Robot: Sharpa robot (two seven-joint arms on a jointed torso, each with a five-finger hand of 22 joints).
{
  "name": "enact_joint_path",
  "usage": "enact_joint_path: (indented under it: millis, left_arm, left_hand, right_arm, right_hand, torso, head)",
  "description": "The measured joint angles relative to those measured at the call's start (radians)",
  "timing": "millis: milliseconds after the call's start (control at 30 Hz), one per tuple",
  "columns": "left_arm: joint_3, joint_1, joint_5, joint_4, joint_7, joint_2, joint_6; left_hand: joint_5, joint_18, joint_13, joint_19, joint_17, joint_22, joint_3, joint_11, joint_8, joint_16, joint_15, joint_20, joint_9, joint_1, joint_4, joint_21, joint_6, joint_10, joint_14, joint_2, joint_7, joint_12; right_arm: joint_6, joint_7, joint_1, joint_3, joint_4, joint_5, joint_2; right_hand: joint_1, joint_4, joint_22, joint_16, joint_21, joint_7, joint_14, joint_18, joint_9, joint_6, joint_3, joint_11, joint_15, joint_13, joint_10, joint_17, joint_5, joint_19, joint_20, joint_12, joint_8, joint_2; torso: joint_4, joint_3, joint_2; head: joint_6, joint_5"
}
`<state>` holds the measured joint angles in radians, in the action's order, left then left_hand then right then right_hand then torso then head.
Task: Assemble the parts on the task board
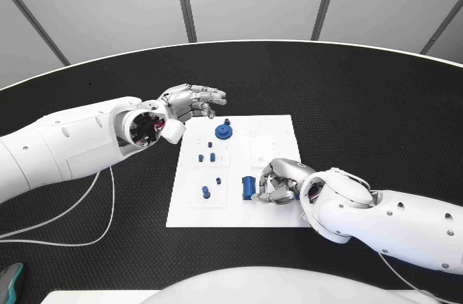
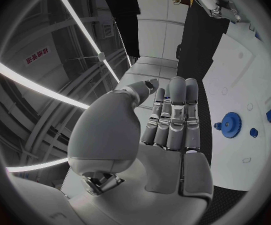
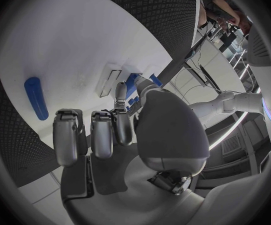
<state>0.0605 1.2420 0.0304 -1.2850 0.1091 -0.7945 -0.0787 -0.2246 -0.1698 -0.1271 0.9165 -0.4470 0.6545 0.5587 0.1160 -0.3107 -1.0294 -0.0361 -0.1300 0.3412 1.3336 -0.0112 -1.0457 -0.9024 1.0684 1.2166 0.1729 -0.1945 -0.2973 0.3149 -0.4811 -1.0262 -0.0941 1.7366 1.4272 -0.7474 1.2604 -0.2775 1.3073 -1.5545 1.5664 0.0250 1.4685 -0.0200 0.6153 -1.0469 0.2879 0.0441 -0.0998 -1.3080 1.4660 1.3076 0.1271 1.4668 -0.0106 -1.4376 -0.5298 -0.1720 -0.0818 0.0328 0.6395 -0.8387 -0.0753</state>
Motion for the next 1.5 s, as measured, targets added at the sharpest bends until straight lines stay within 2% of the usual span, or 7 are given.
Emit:
enact_joint_path:
  millis: [333, 467, 567, 767, 933, 1133, 1500]
  left_arm:
    - [0.000, 0.000, 0.000, 0.005, 0.000, 0.002, -0.002]
    - [0.000, 0.000, 0.000, 0.007, 0.000, 0.002, -0.003]
    - [0.000, 0.000, 0.000, 0.009, 0.001, 0.002, -0.003]
    - [0.000, -0.001, 0.000, 0.012, 0.002, 0.001, -0.004]
    - [0.000, -0.001, 0.000, 0.013, 0.003, -0.001, -0.004]
    - [0.001, -0.001, 0.000, 0.012, 0.005, -0.003, -0.005]
    - [0.001, -0.002, 0.000, 0.009, 0.005, -0.006, -0.006]
  left_hand:
    - [0.000, 0.000, 0.000, 0.000, 0.000, 0.000, 0.000, 0.000, 0.000, 0.000, 0.000, 0.000, 0.000, 0.000, 0.000, 0.000, 0.000, 0.000, 0.000, 0.000, 0.000, 0.000]
    - [0.000, 0.000, 0.000, 0.000, 0.000, 0.000, 0.000, 0.000, 0.000, 0.000, 0.000, 0.000, 0.000, 0.000, 0.000, 0.000, 0.000, 0.000, 0.000, 0.000, 0.000, 0.000]
    - [0.000, 0.000, 0.000, 0.000, 0.000, 0.000, 0.000, 0.000, 0.000, 0.000, 0.000, 0.000, 0.000, 0.000, 0.000, 0.000, 0.000, 0.000, 0.000, 0.000, 0.000, 0.000]
    - [0.000, 0.000, -0.001, 0.000, 0.000, -0.001, 0.000, 0.000, 0.000, 0.000, 0.000, 0.000, 0.001, 0.000, 0.000, 0.000, 0.004, 0.000, 0.000, 0.000, 0.004, 0.000]
    - [0.000, 0.000, -0.001, 0.000, 0.000, -0.001, 0.000, 0.000, 0.000, 0.000, 0.000, 0.000, 0.001, 0.000, 0.000, 0.000, 0.004, 0.000, 0.000, 0.000, 0.004, 0.000]
    - [0.000, 0.000, -0.001, 0.000, 0.000, -0.001, 0.000, 0.000, 0.000, 0.000, 0.000, 0.000, 0.001, 0.000, 0.000, 0.000, 0.004, 0.000, 0.000, 0.000, 0.004, 0.000]
    - [0.000, 0.000, -0.001, 0.000, 0.000, -0.001, 0.000, 0.000, 0.000, 0.000, 0.000, 0.000, 0.001, 0.000, 0.000, 0.000, 0.004, 0.000, 0.000, 0.000, 0.004, 0.000]
  right_arm:
    - [0.014, 0.010, 0.000, -0.001, 0.056, 0.000, -0.046]
    - [0.053, 0.023, 0.000, -0.001, 0.096, 0.000, -0.085]
    - [0.089, 0.040, 0.000, -0.001, 0.133, 0.000, -0.127]
    - [0.144, 0.061, 0.000, -0.001, 0.190, 0.000, -0.233]
    - [0.167, 0.058, 0.000, -0.001, 0.187, 0.007, -0.303]
    - [0.199, 0.031, 0.000, -0.002, 0.160, 0.049, -0.327]
    - [0.199, -0.028, 0.001, -0.005, 0.117, 0.062, -0.298]
  right_hand:
    - [-0.051, -0.012, 0.000, 0.000, 0.000, 0.002, 0.000, 0.000, 0.000, 0.002, -0.055, 0.000, 0.000, 0.000, 0.000, 0.000, -0.016, 0.000, 0.000, 0.019, 0.000, -0.033]
    - [-0.053, -0.011, 0.000, 0.000, 0.000, 0.034, -0.003, 0.000, -0.021, 0.071, -0.095, -0.025, 0.015, 0.000, 0.000, 0.000, -0.015, -0.003, -0.005, 0.047, 0.040, -0.035]
    - [-0.023, -0.008, 0.000, -0.003, 0.000, 0.051, -0.003, 0.000, -0.038, 0.102, -0.106, -0.039, 0.028, 0.000, 0.000, 0.000, 0.016, -0.001, -0.017, 0.047, 0.079, -0.012]
    - [0.023, -0.010, 0.000, -0.007, 0.000, 0.054, 0.001, 0.000, -0.058, 0.100, -0.095, -0.040, 0.032, 0.000, 0.000, 0.000, 0.062, 0.000, -0.025, 0.036, 0.114, 0.020]
    - [0.050, -0.006, 0.000, -0.007, 0.000, 0.059, -0.003, 0.000, -0.076, 0.095, -0.070, -0.046, 0.035, 0.000, 0.001, 0.000, 0.098, 0.000, -0.025, 0.036, 0.148, 0.046]
    - [0.061, -0.005, 0.000, -0.007, 0.000, 0.064, -0.003, 0.000, -0.089, 0.089, -0.055, -0.046, 0.035, 0.000, 0.001, 0.000, 0.102, -0.004, -0.029, 0.042, 0.163, 0.048]
    - [0.063, -0.008, 0.000, -0.006, 0.000, 0.057, -0.003, 0.000, -0.094, 0.053, -0.039, -0.046, 0.035, 0.001, 0.001, 0.000, 0.116, -0.004, -0.029, 0.054, 0.168, 0.039]
  torso:
    - [-0.0025, 0.0009, -0.002]
    - [-0.0031, 0.0019, -0.002]
    - [-0.0038, 0.0027, -0.002]
    - [-0.0084, 0.0035, -0.004]
    - [-0.0152, 0.0060, -0.005]
    - [-0.0196, 0.0093, -0.005]
    - [-0.0158, 0.0056, -0.003]
  head:
    - [0.000, 0.001]
    - [0.002, 0.003]
    - [0.003, 0.005]
    - [0.006, 0.008]
    - [0.009, 0.010]
    - [0.013, 0.019]
    - [0.016, 0.036]
